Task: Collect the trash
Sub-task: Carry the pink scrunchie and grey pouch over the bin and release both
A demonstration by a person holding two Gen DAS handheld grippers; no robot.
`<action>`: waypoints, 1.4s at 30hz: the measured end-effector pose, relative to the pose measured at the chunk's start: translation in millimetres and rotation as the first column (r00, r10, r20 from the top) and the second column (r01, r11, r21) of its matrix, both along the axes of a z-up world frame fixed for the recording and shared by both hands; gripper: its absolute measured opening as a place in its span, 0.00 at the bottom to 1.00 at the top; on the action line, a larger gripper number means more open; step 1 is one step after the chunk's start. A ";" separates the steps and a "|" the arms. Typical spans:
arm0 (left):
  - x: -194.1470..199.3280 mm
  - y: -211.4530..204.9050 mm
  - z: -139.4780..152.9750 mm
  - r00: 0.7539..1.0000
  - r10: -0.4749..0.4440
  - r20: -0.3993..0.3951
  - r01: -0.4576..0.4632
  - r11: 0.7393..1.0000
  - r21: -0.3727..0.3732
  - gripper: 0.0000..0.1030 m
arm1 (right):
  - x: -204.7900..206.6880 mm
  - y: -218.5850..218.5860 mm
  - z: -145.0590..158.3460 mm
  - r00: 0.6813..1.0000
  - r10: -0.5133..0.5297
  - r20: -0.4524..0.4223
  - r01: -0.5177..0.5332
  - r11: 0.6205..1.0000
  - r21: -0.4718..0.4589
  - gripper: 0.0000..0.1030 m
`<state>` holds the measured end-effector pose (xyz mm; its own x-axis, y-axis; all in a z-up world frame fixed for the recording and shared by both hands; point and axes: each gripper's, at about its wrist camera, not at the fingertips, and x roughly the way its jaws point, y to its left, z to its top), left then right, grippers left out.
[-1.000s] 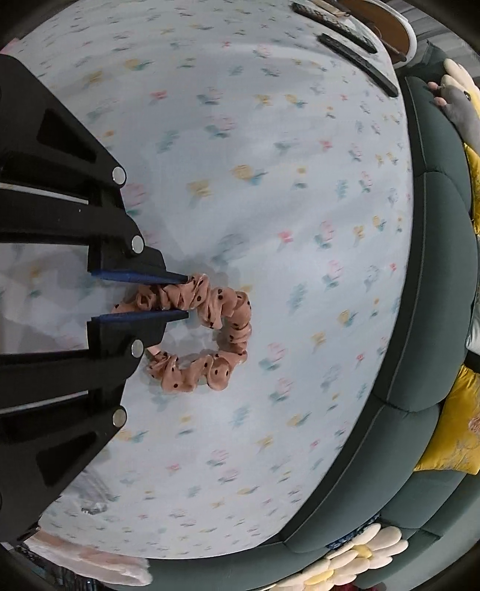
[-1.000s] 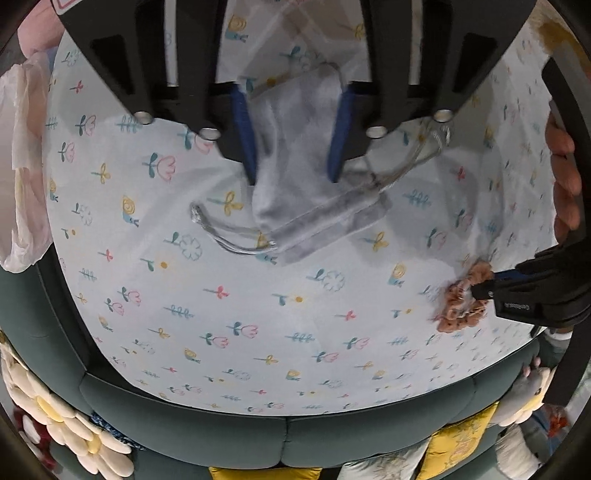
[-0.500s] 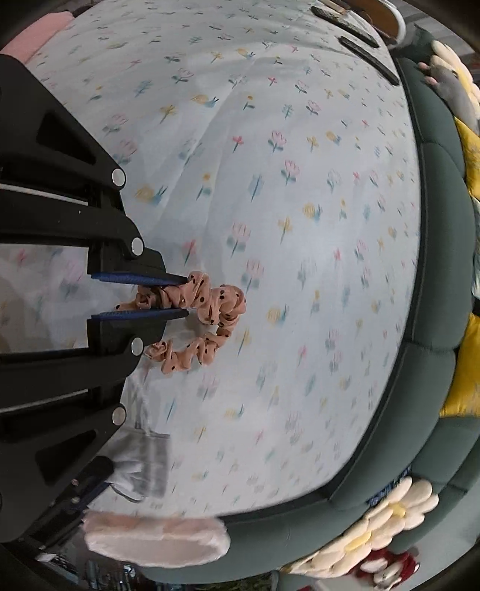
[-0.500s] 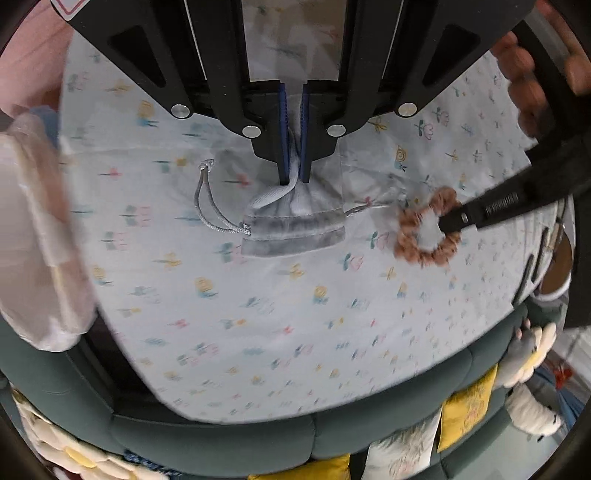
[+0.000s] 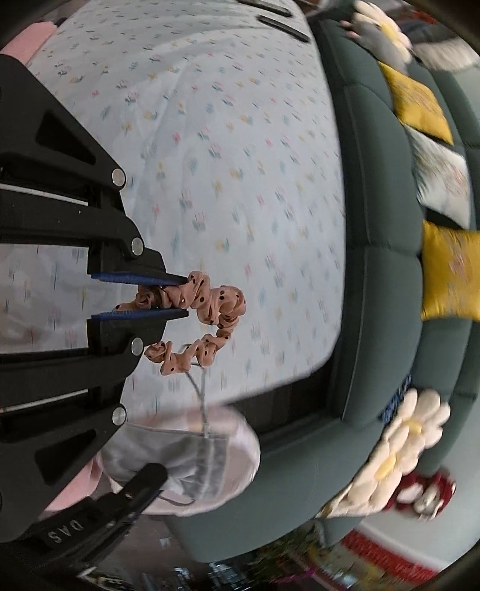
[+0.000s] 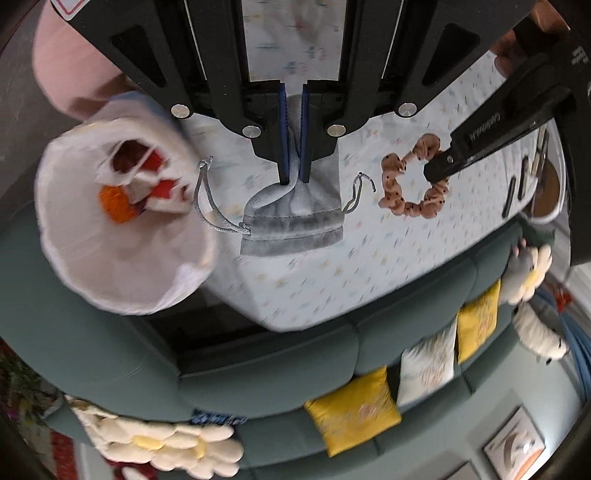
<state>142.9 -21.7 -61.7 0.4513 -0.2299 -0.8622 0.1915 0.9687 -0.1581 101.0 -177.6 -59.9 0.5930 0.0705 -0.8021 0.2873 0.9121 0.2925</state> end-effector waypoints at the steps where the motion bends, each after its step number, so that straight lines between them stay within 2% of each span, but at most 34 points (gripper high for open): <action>1: -1.9 -10.7 4.8 1.000 -0.020 0.009 0.020 1.000 -0.001 0.11 | -4.6 -11.1 6.2 1.000 -0.017 0.017 0.017 1.000 -0.002 0.05; 10: -19.2 -97.3 40.2 0.981 -0.177 0.082 0.178 0.984 -0.012 0.11 | -32.0 -89.0 45.1 0.983 -0.146 0.115 0.147 0.989 0.004 0.05; 20: -29.3 -154.8 57.0 0.956 -0.270 0.118 0.273 0.962 -0.010 0.11 | -51.9 -136.4 58.6 0.962 -0.222 0.160 0.224 0.975 0.006 0.05; 27: -29.2 -175.0 58.8 0.945 -0.303 0.119 0.308 0.951 -0.024 0.12 | -60.3 -155.4 58.2 0.953 -0.256 0.164 0.256 0.966 0.017 0.05; 32: -25.1 -182.0 59.2 0.945 -0.307 0.113 0.313 0.949 -0.035 0.17 | -61.9 -163.8 56.6 0.948 -0.270 0.166 0.271 0.963 0.019 0.05; 34: -24.0 -184.0 59.9 0.947 -0.303 0.110 0.309 0.950 -0.042 0.26 | -61.2 -165.2 56.7 0.947 -0.276 0.167 0.276 0.961 0.022 0.05; 35: -23.3 -184.5 60.4 0.948 -0.299 0.112 0.305 0.951 -0.046 0.28 | -61.0 -166.2 56.9 0.946 -0.277 0.167 0.277 0.961 0.022 0.05; 42: -22.9 -187.5 61.5 0.948 -0.299 0.110 0.306 0.950 -0.057 0.30 | -60.6 -167.3 56.3 0.946 -0.278 0.169 0.278 0.960 0.022 0.05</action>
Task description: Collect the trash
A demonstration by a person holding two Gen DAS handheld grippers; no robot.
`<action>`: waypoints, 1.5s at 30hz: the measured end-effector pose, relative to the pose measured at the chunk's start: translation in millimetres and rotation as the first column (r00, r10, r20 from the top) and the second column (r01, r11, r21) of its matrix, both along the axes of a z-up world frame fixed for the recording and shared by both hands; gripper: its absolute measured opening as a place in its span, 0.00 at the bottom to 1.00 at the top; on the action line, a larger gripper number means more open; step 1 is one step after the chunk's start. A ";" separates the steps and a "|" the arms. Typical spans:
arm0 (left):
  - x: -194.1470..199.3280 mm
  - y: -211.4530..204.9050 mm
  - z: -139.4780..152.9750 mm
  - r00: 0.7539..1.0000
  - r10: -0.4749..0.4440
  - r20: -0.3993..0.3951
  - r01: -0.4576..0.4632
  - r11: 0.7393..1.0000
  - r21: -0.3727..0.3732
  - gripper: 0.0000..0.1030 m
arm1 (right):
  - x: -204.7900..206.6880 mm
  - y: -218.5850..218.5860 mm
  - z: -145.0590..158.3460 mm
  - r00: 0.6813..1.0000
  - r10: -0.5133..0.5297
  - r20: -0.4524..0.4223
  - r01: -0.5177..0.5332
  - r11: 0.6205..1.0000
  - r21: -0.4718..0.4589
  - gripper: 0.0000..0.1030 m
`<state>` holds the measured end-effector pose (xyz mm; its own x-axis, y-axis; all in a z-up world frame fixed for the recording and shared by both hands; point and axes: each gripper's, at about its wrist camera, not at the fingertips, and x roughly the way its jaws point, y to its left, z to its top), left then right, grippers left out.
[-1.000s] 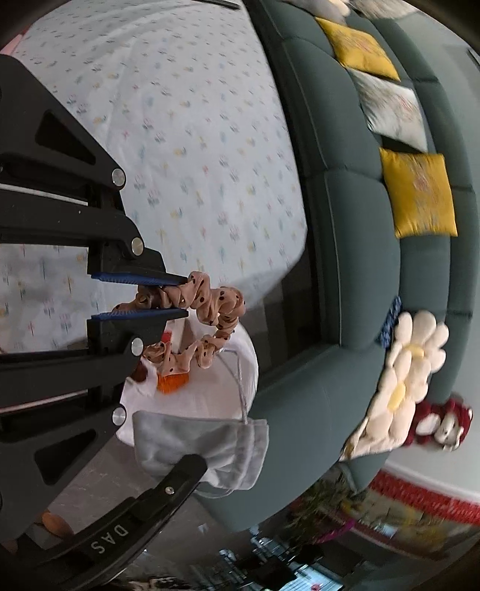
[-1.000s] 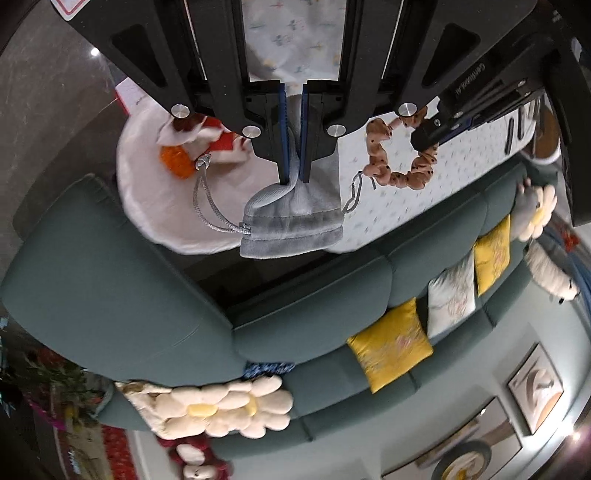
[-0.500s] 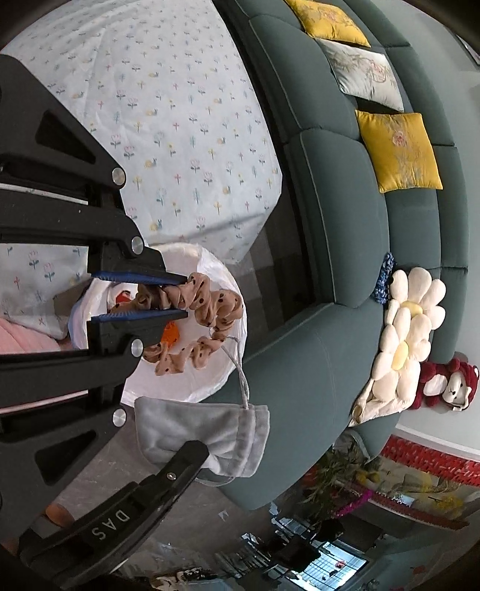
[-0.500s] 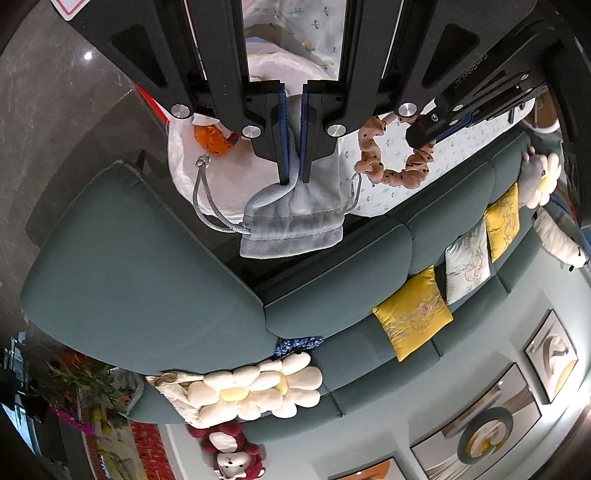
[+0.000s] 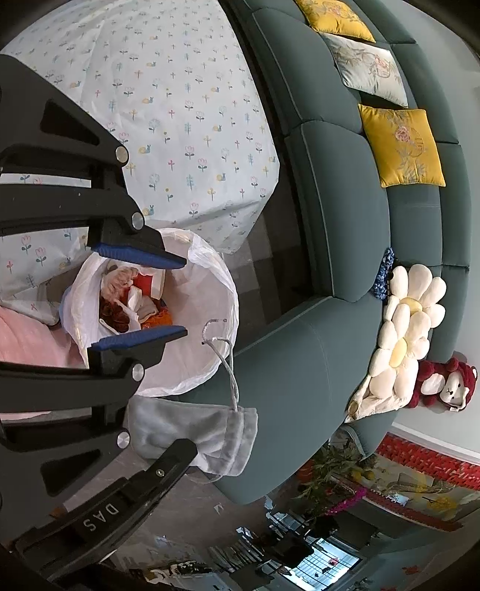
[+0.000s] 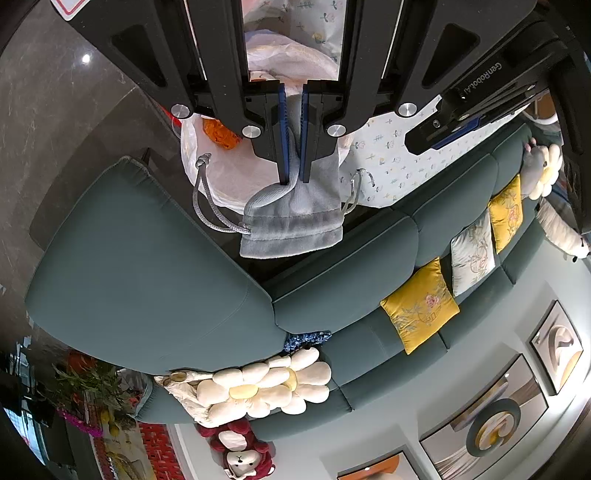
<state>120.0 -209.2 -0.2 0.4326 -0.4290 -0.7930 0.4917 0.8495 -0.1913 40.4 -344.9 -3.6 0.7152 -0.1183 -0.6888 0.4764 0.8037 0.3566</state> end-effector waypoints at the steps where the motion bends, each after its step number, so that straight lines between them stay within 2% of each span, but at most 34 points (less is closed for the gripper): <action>1: 0.1 -0.3 0.0 1.000 0.000 -0.001 0.000 1.000 -0.002 0.30 | 0.4 -0.3 -0.2 1.000 0.002 -0.001 -0.002 1.000 0.000 0.05; 17: 7.3 6.3 -8.2 1.000 0.026 -0.009 -0.025 0.999 0.019 0.31 | 12.3 2.1 -3.4 1.000 0.018 -0.019 -0.018 1.000 0.003 0.07; 20: 8.8 8.6 -8.6 0.999 0.034 -0.005 -0.034 0.999 0.024 0.38 | 14.6 2.9 -3.1 0.999 0.026 -0.023 -0.026 1.000 0.000 0.09; 26: 13.0 16.1 -9.3 0.999 0.051 0.001 -0.051 0.998 0.028 0.39 | 21.9 7.9 -2.1 0.999 0.044 -0.026 -0.045 0.999 -0.011 0.11; 29: 15.0 21.3 -10.4 0.998 0.065 0.004 -0.065 0.997 0.032 0.43 | 26.6 11.0 -1.1 0.998 0.055 -0.033 -0.055 0.998 -0.016 0.12; 30: 15.1 23.5 -10.2 0.997 0.072 0.010 -0.073 0.997 0.036 0.46 | 27.7 12.1 -0.4 0.998 0.057 -0.034 -0.057 0.998 -0.019 0.15; 33: 15.1 28.6 -10.0 0.997 0.081 0.020 -0.082 0.996 0.040 0.47 | 28.0 15.1 1.2 0.998 0.058 -0.033 -0.059 0.998 -0.026 0.25; 40: 13.7 37.7 -9.2 0.995 0.094 0.029 -0.096 0.994 0.045 0.48 | 28.4 28.8 6.2 0.995 0.084 -0.048 -0.087 0.993 -0.075 0.32; 45: 11.6 46.3 -6.7 0.993 0.109 0.049 -0.111 0.992 0.051 0.54 | 28.5 38.3 10.7 0.993 0.095 -0.065 -0.102 0.988 -0.113 0.40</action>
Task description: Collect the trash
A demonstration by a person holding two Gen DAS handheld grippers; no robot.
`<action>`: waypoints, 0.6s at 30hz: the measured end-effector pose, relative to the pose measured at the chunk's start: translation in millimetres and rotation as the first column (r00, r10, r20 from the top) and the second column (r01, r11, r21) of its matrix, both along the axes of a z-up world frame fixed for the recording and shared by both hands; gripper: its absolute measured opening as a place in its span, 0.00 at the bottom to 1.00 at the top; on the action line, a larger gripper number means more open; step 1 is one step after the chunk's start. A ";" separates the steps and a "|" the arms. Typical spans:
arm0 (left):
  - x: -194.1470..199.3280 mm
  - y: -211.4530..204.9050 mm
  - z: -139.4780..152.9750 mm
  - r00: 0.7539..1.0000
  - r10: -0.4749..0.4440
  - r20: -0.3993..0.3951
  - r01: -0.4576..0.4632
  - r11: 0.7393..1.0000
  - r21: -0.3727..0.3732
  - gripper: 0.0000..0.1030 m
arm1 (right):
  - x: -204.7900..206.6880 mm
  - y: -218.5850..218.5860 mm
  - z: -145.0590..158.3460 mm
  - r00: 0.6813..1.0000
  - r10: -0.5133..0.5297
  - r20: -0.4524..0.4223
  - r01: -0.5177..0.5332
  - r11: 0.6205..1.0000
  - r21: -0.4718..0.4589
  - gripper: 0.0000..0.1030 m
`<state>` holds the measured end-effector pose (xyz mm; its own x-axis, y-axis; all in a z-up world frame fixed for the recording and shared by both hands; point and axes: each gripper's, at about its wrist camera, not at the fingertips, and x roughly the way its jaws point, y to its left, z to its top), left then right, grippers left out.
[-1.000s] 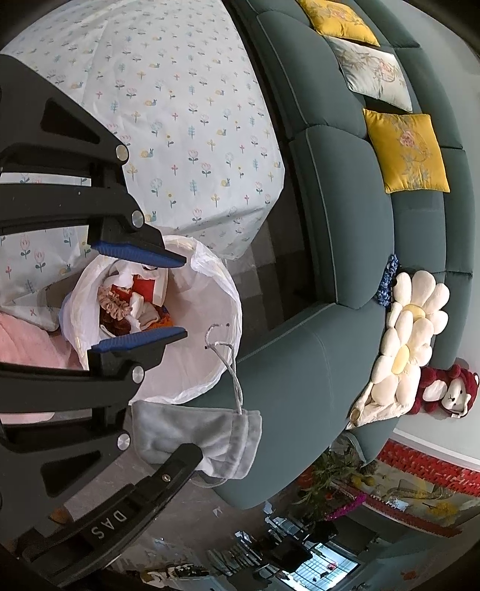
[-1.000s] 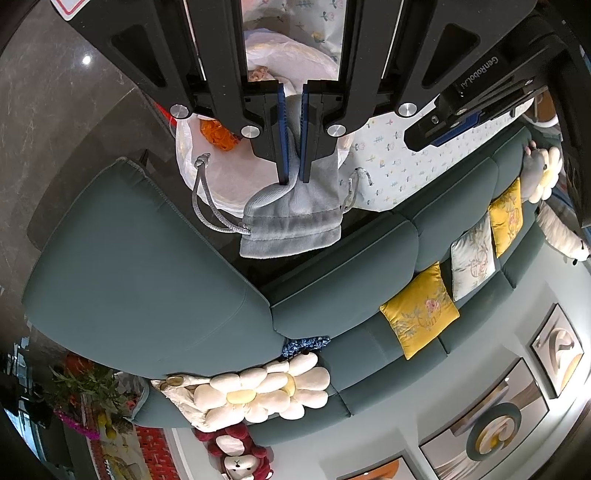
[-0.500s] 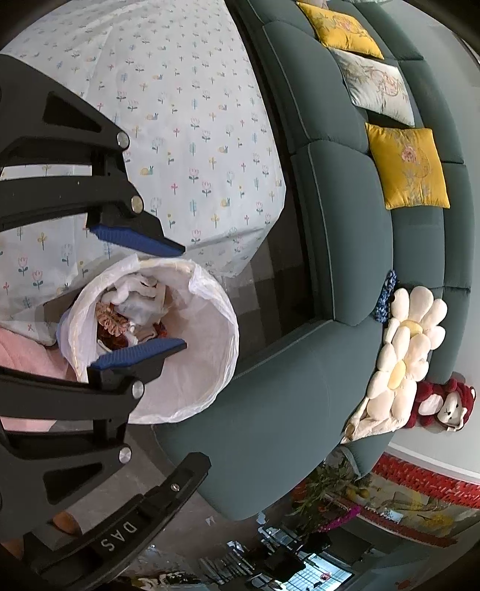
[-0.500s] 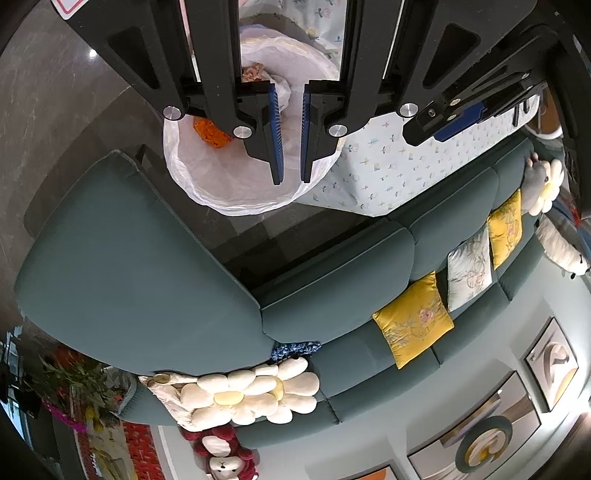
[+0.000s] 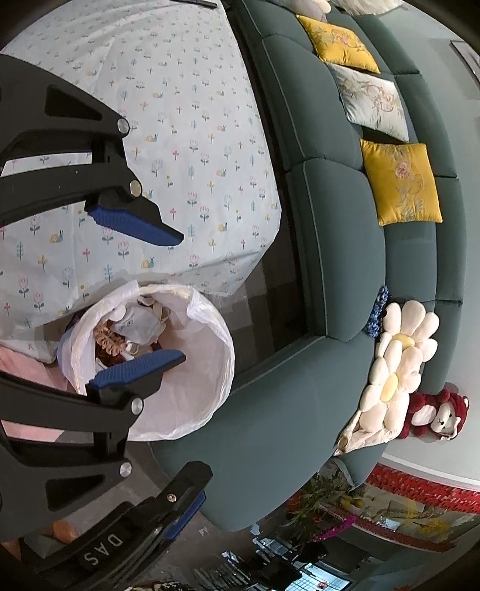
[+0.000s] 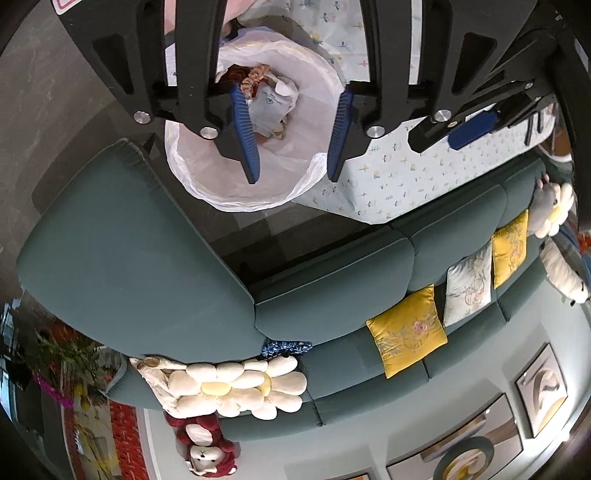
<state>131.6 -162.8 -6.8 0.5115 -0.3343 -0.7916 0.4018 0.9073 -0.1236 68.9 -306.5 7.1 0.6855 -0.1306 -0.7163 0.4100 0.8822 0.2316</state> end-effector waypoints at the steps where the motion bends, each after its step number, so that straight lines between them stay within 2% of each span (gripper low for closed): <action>1: -0.3 2.3 0.0 1.000 0.002 -0.001 -0.002 1.000 0.000 0.54 | -0.1 0.8 0.6 1.000 0.001 -0.002 -0.001 1.000 -0.005 0.42; 4: -1.8 8.7 0.7 1.000 0.010 0.006 -0.010 1.000 0.009 0.55 | -3.3 7.1 2.2 1.000 -0.001 -0.009 0.001 1.000 -0.031 0.50; 8: -6.9 20.2 -0.4 0.999 0.037 0.026 -0.038 0.999 0.023 0.67 | -7.8 14.9 2.3 1.000 0.005 -0.027 -0.006 0.998 -0.061 0.57; 11: -10.6 28.8 -3.4 0.998 0.048 0.032 -0.049 0.998 0.038 0.71 | -12.5 20.7 0.5 0.999 0.001 -0.041 -0.005 0.996 -0.088 0.64; 14: -15.5 34.1 -6.4 0.997 0.065 0.045 -0.067 0.996 0.060 0.82 | -16.2 26.9 -1.3 0.999 0.001 -0.054 -0.007 0.993 -0.118 0.68; 18: -21.6 43.5 -12.7 0.996 0.080 0.049 -0.083 0.993 0.078 0.84 | -21.7 36.5 -5.9 0.997 0.011 -0.071 -0.022 0.988 -0.156 0.73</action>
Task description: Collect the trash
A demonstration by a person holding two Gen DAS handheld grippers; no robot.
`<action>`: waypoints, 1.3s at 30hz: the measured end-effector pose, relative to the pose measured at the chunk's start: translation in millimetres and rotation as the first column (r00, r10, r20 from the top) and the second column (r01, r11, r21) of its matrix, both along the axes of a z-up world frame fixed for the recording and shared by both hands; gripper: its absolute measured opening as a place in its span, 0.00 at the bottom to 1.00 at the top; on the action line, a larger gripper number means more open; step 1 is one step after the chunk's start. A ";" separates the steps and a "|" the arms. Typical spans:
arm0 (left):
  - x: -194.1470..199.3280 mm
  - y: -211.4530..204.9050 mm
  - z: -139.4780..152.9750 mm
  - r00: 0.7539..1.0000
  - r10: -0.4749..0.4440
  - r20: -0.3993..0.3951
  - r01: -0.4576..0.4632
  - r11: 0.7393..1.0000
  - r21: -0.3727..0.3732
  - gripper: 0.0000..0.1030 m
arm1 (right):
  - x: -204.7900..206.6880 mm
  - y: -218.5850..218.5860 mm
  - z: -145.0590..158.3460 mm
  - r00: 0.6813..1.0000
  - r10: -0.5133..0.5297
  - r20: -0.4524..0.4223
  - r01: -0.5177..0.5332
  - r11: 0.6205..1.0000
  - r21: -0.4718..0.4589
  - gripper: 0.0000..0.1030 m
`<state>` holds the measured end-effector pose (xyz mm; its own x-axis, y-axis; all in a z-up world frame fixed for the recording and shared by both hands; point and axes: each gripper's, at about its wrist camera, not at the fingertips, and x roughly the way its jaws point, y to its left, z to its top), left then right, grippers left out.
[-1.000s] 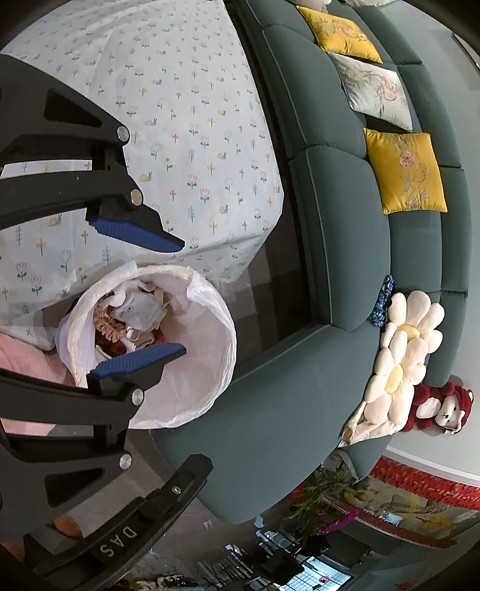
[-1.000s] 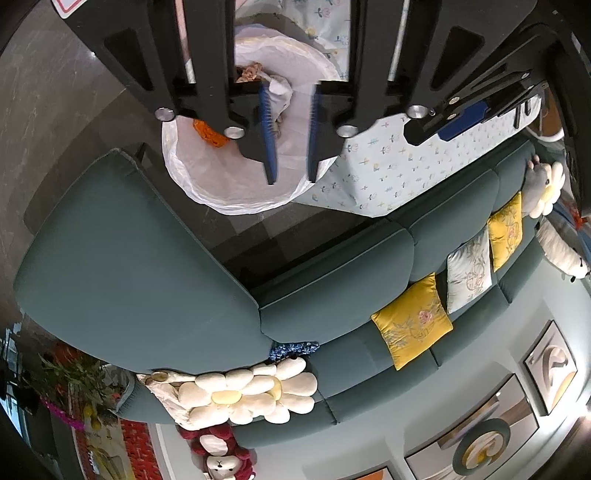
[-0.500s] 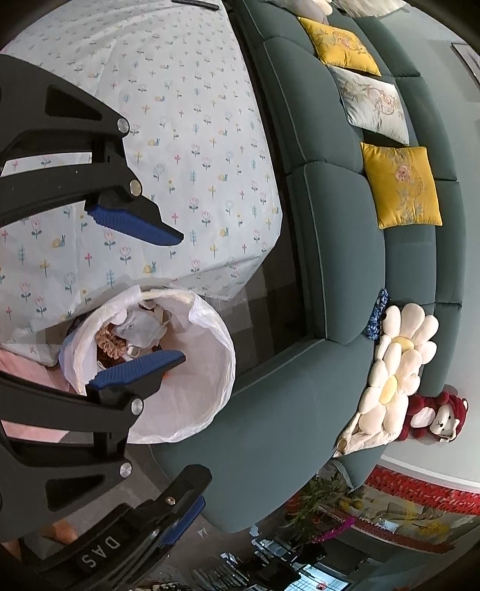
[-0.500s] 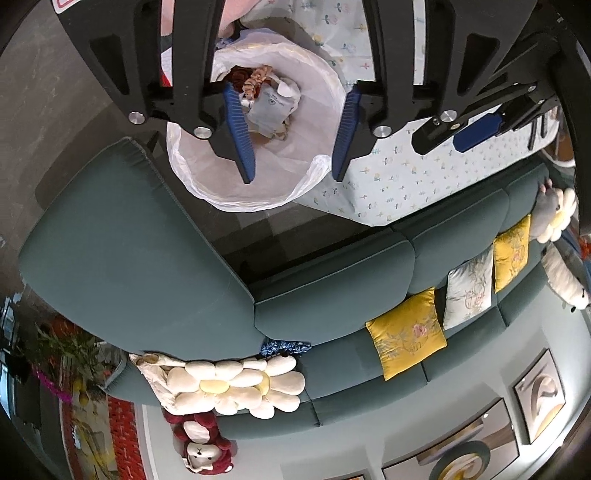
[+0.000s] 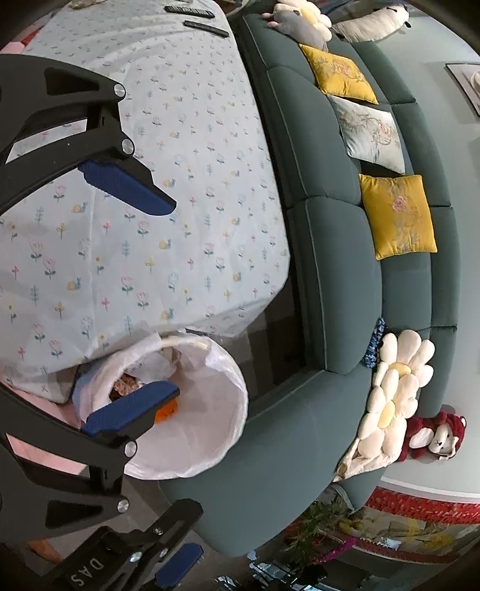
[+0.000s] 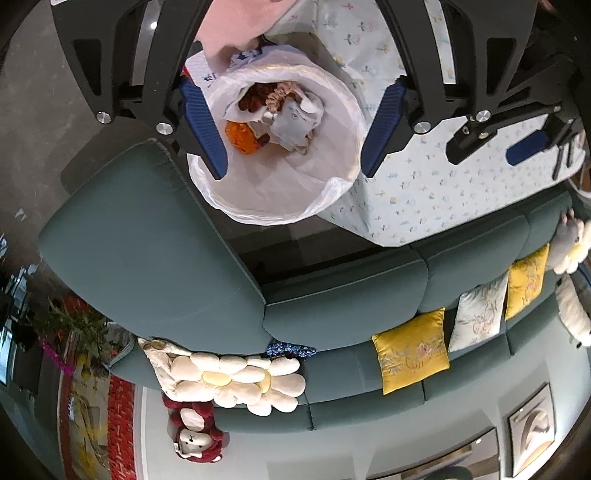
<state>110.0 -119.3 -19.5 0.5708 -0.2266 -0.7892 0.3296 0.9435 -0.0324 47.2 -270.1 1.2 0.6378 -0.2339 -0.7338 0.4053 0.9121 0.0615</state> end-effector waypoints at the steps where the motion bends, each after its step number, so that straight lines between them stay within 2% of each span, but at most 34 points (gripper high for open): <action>1: -0.5 2.1 -1.6 1.000 0.004 -0.003 -0.004 1.000 0.002 0.84 | -1.5 1.9 -1.6 1.000 0.004 -0.004 -0.004 1.000 -0.005 0.74; 4: -3.2 9.4 -5.4 1.000 0.015 -0.009 -0.015 1.000 0.007 0.85 | -3.4 5.8 -5.0 1.000 0.011 -0.021 -0.011 1.000 -0.002 0.82; 11: -12.9 18.6 -13.8 1.000 0.029 -0.011 -0.029 0.999 0.034 0.86 | -10.2 14.4 -13.6 0.999 0.013 -0.052 -0.013 1.000 0.003 0.85; 13: -14.3 21.8 -16.2 0.999 0.034 -0.015 -0.033 0.999 0.039 0.86 | -11.6 16.6 -15.7 0.998 0.013 -0.061 -0.014 1.000 -0.008 0.93; 27: -25.2 42.7 -34.1 0.995 0.094 -0.016 -0.093 0.993 0.072 0.88 | -20.7 32.3 -34.6 0.996 0.012 -0.090 -0.015 0.999 -0.033 0.93; 39: -36.7 45.0 -45.8 0.995 0.097 -0.014 -0.096 0.991 0.093 0.89 | -32.0 36.8 -48.3 0.993 0.005 -0.115 -0.009 1.000 -0.030 0.93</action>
<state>73.3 -74.3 -65.3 0.5713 -0.0967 -0.8150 0.2371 0.9701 0.0510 15.1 -233.2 -47.1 0.5513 -0.2530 -0.7950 0.4016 0.9157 -0.0129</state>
